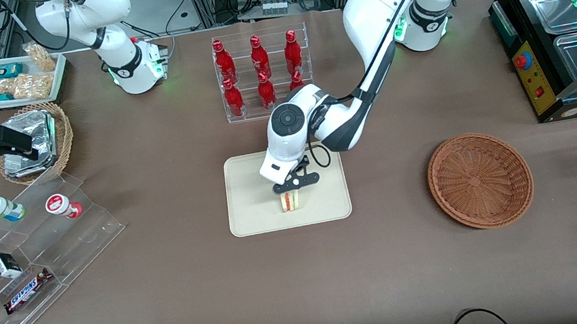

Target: Place sandwich from basket to tray

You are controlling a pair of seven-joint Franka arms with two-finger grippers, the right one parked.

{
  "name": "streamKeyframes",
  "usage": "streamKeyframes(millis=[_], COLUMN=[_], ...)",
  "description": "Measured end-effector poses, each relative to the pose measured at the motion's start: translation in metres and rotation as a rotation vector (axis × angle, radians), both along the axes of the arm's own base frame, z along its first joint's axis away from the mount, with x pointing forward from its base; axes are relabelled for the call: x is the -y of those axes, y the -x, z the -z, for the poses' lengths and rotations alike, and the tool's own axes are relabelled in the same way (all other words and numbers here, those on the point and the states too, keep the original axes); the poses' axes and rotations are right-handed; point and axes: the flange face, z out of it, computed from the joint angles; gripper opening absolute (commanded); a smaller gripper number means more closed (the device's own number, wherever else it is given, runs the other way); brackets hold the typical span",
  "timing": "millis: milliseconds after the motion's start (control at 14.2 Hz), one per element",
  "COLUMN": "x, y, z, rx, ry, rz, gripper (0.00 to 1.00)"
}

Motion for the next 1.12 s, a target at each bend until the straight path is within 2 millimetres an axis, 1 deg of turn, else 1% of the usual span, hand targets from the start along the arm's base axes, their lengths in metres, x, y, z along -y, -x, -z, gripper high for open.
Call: streamKeyframes(millis=[70, 140, 211, 281, 491, 561, 632, 772, 912, 982, 1123], x=[0.000, 0.001, 0.004, 0.006, 0.008, 0.008, 0.009, 0.009, -0.001, -0.011, -0.043], y=[0.001, 0.002, 0.006, 0.008, 0.008, 0.005, 0.002, -0.003, -0.005, -0.009, -0.017], z=[0.003, 0.007, 0.010, 0.013, 0.010, 0.006, -0.003, -0.031, -0.070, -0.092, -0.130], rx=[-0.004, -0.012, -0.024, -0.035, -0.042, -0.036, -0.025, -0.011, -0.022, -0.019, -0.033], ry=[-0.002, -0.002, 0.003, 0.008, 0.022, 0.029, 0.040, 0.049, 0.017, -0.006, -0.080], rz=[0.000, 0.001, 0.000, -0.002, -0.012, -0.014, -0.017, -0.019, -0.017, -0.005, 0.041], gripper=[0.08, 0.13, 0.37, 0.99, 1.00, 1.00, 1.00, 1.00, 1.00, 1.00, 1.00])
